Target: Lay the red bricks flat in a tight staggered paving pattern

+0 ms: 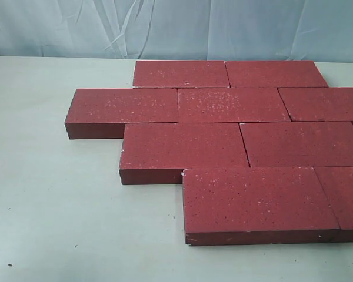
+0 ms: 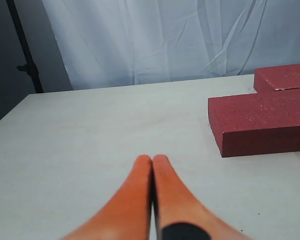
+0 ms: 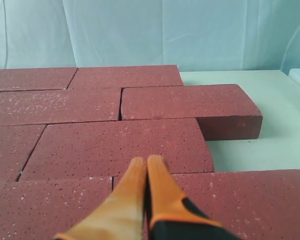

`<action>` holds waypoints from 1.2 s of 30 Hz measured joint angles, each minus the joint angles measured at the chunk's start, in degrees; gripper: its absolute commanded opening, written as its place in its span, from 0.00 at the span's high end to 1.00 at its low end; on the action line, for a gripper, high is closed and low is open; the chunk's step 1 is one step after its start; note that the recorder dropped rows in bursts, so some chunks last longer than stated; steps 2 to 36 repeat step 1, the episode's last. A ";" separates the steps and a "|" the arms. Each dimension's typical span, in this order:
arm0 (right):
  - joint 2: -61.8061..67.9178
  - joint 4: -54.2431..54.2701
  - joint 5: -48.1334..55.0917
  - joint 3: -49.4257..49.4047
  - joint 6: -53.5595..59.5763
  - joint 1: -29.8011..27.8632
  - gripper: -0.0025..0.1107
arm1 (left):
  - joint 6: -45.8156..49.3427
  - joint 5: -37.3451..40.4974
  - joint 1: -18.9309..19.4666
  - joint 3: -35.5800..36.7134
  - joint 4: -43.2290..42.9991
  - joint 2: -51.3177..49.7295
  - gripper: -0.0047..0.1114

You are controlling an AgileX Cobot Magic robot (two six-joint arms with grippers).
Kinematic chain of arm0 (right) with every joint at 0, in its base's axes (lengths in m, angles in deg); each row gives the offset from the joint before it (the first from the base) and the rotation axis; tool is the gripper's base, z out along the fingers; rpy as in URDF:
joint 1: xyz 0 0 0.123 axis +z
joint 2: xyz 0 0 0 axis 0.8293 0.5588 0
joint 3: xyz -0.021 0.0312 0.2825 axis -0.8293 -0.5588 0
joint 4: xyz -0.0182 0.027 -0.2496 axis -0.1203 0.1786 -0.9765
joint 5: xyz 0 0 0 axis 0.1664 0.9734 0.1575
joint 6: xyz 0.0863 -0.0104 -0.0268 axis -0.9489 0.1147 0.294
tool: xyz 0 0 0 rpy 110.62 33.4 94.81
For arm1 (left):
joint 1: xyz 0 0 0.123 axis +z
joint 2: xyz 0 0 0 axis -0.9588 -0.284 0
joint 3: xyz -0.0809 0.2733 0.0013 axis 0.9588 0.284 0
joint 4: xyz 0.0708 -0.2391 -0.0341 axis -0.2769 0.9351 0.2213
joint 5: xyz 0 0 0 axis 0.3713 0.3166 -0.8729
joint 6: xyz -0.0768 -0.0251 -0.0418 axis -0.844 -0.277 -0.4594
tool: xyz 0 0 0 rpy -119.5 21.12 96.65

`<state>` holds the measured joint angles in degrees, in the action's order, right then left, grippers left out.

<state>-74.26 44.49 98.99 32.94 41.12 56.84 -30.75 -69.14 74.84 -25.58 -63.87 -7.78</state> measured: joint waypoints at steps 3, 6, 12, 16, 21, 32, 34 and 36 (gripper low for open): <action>0.00 0.00 0.00 0.00 0.00 0.00 0.98 | 0.00 0.00 0.00 0.00 0.00 0.00 0.96; 0.00 0.00 0.00 0.00 0.00 0.00 0.98 | 0.00 0.00 0.00 0.00 0.00 0.00 0.96; 0.00 0.00 0.00 0.00 0.00 0.00 0.98 | 0.00 0.00 0.00 0.00 0.00 0.00 0.96; 0.00 0.00 0.00 0.00 0.00 0.00 0.98 | 0.00 0.00 0.00 0.00 0.00 0.00 0.96; 0.00 0.00 0.00 0.00 0.00 0.00 0.98 | 0.00 0.00 0.00 0.00 0.00 0.00 0.96; 0.00 0.00 0.00 0.00 0.00 0.00 0.98 | 0.00 0.00 0.00 0.00 0.00 0.00 0.96; 0.00 0.00 0.00 0.00 0.00 0.00 0.98 | 0.00 0.00 0.00 0.00 0.00 0.00 0.96; 0.00 0.00 0.00 0.00 0.00 0.00 0.98 | 0.00 0.00 0.00 0.00 0.00 0.00 0.96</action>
